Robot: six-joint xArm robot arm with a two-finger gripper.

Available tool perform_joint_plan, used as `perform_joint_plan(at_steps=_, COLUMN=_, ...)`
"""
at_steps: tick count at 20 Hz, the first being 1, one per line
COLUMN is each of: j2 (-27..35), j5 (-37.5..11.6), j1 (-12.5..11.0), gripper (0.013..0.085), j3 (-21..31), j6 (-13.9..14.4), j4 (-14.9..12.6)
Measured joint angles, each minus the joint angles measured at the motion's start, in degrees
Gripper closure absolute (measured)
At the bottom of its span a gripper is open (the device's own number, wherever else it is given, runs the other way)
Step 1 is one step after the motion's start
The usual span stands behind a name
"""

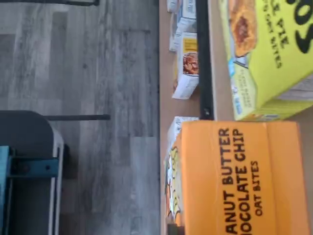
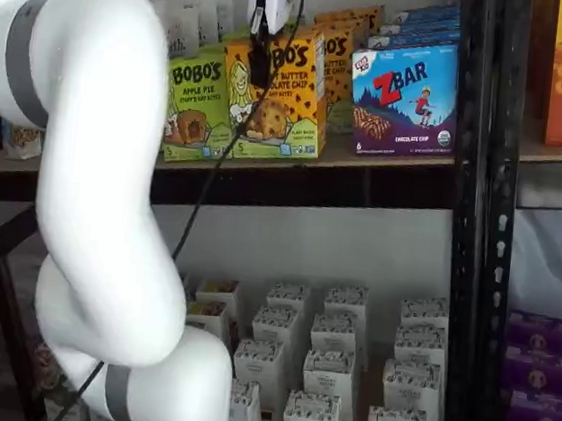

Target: Pick up the orange box on the top shelf, the fifth box from the left

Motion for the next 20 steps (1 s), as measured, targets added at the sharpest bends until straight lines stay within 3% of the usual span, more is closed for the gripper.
perform_joint_plan(at_steps=12, j2=-4.85, j5=3.41, j1=1.02, gripper=0.057, j3=3.41, j6=1.01, j4=-1.32)
perform_joint_plan(at_steps=20, j2=-9.53, j5=1.67, j1=2.02, gripper=0.057, j3=8.48, j6=1.73, j4=-1.98)
